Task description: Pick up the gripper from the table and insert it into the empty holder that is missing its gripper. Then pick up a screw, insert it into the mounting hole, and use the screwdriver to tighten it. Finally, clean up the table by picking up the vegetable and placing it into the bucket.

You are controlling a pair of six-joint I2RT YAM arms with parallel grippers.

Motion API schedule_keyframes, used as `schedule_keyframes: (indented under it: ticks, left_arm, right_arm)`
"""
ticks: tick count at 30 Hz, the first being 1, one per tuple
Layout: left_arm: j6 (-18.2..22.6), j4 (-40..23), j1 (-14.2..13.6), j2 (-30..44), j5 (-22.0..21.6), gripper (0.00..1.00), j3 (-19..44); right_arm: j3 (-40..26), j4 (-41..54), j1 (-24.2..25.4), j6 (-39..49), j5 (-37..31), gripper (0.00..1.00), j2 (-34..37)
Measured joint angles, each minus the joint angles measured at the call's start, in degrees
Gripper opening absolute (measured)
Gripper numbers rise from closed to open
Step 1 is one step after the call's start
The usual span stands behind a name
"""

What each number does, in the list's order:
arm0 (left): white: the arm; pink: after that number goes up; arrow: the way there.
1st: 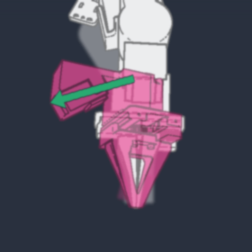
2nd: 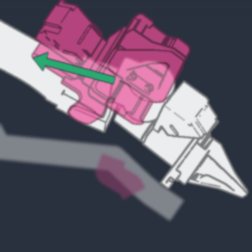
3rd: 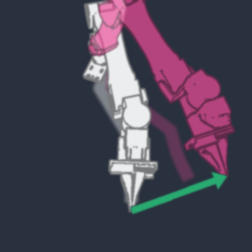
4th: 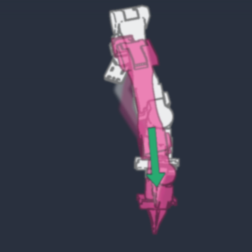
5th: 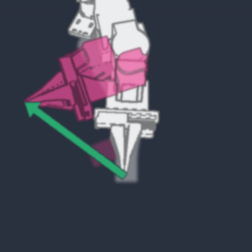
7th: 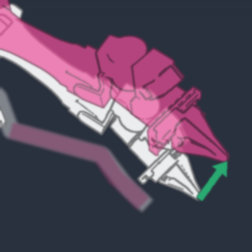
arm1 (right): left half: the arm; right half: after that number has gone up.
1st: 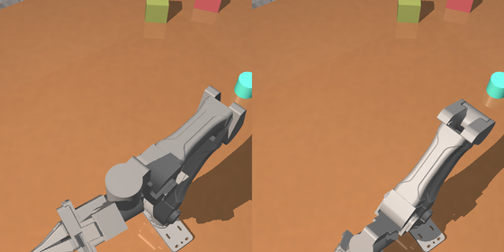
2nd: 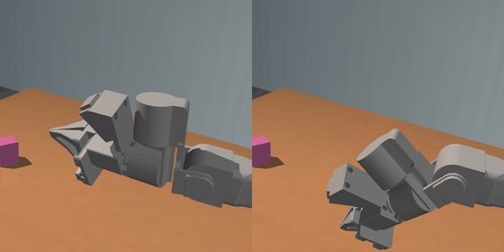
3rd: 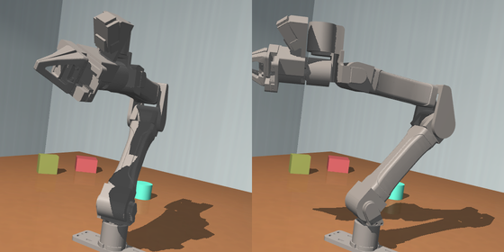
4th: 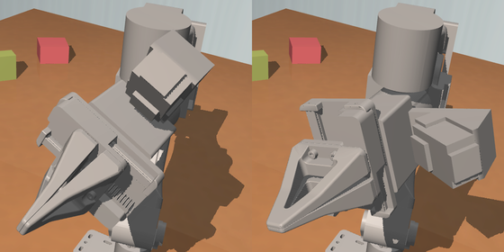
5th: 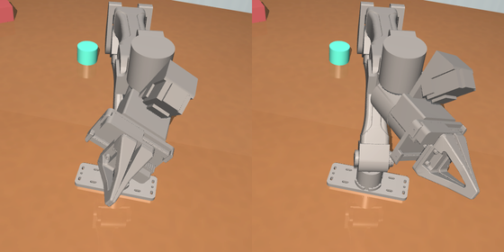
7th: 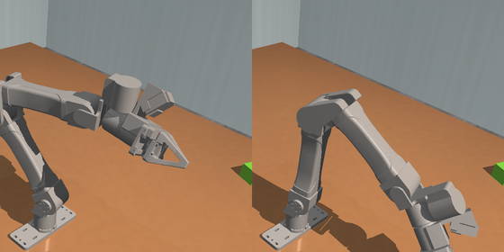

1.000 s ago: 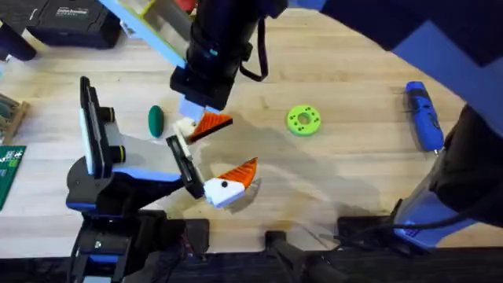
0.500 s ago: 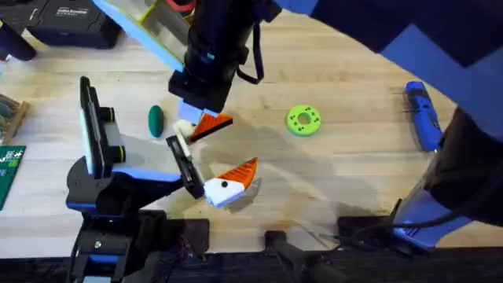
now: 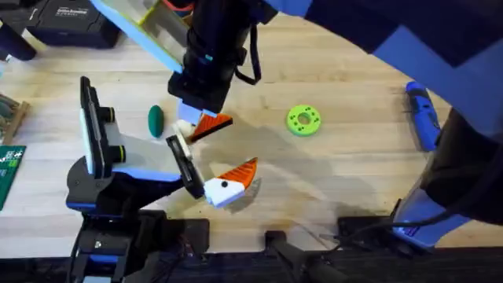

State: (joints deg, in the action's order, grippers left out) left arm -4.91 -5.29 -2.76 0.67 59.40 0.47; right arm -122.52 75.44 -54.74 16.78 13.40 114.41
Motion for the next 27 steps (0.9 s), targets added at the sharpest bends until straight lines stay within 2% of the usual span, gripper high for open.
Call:
schedule_keyframes:
  ticks: [27]
  left_arm:
    - [-0.42,-0.03,0.00,0.00,0.07,0.986,0.00]
  right_arm:
    - [-0.39,0.76,-0.95,0.04,0.42,0.007,1.23]
